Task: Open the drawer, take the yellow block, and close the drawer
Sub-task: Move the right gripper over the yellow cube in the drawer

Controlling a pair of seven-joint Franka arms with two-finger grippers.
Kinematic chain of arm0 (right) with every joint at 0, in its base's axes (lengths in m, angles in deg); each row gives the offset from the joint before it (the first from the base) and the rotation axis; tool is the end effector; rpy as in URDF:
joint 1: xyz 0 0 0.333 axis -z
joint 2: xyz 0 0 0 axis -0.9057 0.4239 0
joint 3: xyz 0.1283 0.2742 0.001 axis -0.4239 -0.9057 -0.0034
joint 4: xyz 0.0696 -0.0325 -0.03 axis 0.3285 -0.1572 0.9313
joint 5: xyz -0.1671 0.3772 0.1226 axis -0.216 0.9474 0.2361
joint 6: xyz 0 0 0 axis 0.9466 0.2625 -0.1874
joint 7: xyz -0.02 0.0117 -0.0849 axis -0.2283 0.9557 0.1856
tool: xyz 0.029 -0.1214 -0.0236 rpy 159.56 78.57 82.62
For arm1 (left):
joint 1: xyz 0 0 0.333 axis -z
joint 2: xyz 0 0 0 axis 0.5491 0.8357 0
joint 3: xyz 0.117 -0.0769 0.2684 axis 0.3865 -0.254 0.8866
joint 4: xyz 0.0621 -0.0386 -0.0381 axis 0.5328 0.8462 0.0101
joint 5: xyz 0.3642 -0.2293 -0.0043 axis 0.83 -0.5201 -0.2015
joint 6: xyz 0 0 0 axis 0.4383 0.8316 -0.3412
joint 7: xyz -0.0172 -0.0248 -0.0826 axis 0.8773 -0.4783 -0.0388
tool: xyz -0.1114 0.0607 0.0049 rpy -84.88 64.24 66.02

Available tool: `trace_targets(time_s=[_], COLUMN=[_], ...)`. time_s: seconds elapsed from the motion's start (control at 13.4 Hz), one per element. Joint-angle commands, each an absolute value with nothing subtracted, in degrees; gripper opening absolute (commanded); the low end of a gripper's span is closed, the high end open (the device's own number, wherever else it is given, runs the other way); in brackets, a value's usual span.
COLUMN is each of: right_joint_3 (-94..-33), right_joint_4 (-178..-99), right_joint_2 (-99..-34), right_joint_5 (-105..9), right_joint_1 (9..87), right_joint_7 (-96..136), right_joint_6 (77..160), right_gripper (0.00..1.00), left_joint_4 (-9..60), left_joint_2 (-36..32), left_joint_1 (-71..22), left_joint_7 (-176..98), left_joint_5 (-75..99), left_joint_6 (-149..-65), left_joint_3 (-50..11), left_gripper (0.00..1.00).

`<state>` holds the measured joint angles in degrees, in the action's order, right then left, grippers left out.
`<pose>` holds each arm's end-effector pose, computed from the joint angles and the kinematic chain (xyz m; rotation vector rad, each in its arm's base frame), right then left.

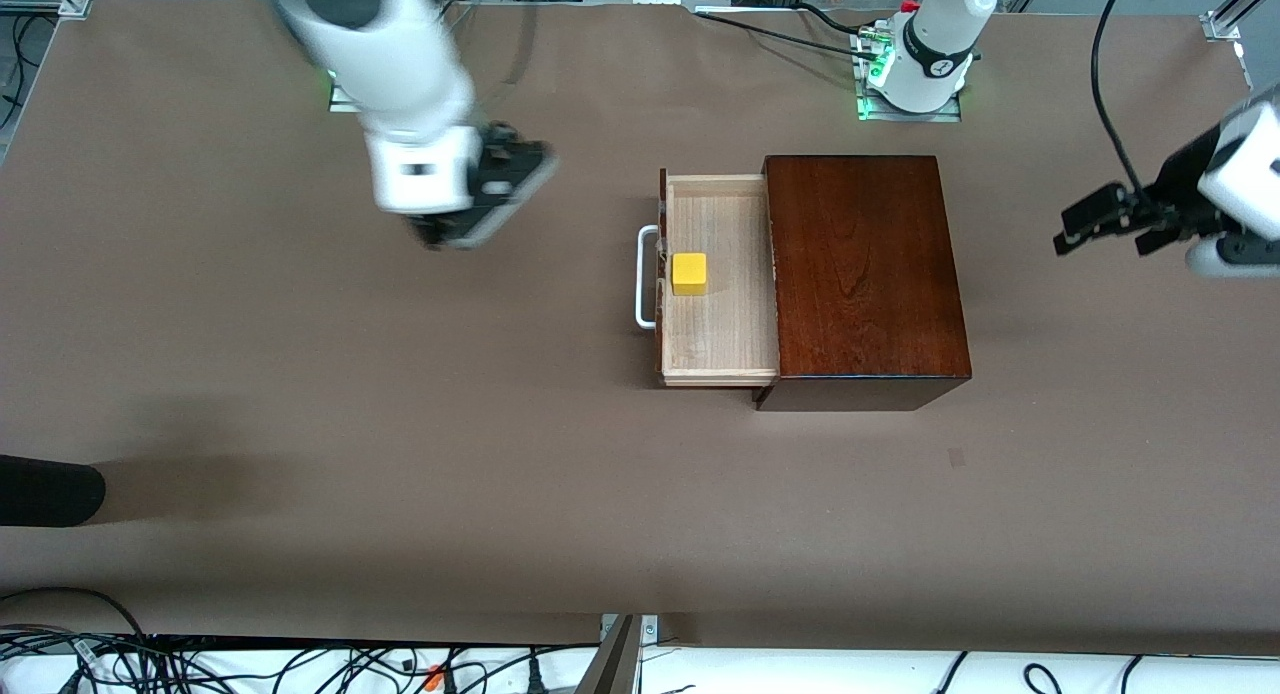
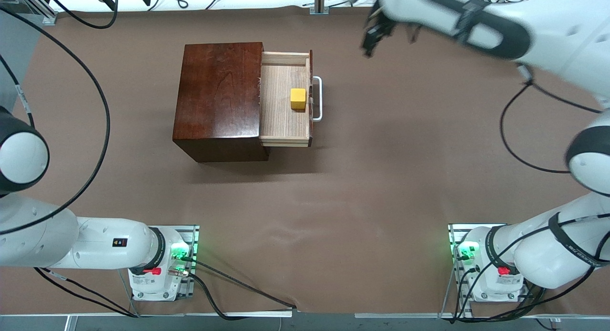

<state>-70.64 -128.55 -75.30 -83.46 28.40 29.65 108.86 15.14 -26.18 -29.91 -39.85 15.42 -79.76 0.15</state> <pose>0.5318 0.4231 0.4668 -2.7813 -1.3803 -0.0627 0.5982 -0.0333 0.5842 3.0444 0.1013 -0.0317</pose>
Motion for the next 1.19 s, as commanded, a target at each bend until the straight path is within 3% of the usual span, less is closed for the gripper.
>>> trace_targets(time_s=[0.0,0.3,1.12], right_joint_3=[-70.23,-70.23,-70.32], right_joint_4=[-123.49,-116.18,-111.87], right_joint_2=[-68.21,-59.94,-51.76], right_joint_5=[-86.11,-87.0,-87.71], right_joint_1=[24.41,22.21,14.48], right_joint_7=[33.99,42.43,50.8], right_joint_6=[114.18,116.47,119.12], right_gripper=[1.0,1.0,1.0], left_joint_4=[17.06,17.06,17.15], left_joint_2=[-28.34,-28.25,-28.16], left_joint_1=[-26.72,-26.72,-26.72], left_joint_7=[-39.93,-40.1,-44.85], left_joint_5=[14.39,15.0,20.36], left_joint_6=[-78.85,-78.67,-78.93], left_joint_3=[1.74,0.5,0.5], left_gripper=[1.0,1.0,1.0])
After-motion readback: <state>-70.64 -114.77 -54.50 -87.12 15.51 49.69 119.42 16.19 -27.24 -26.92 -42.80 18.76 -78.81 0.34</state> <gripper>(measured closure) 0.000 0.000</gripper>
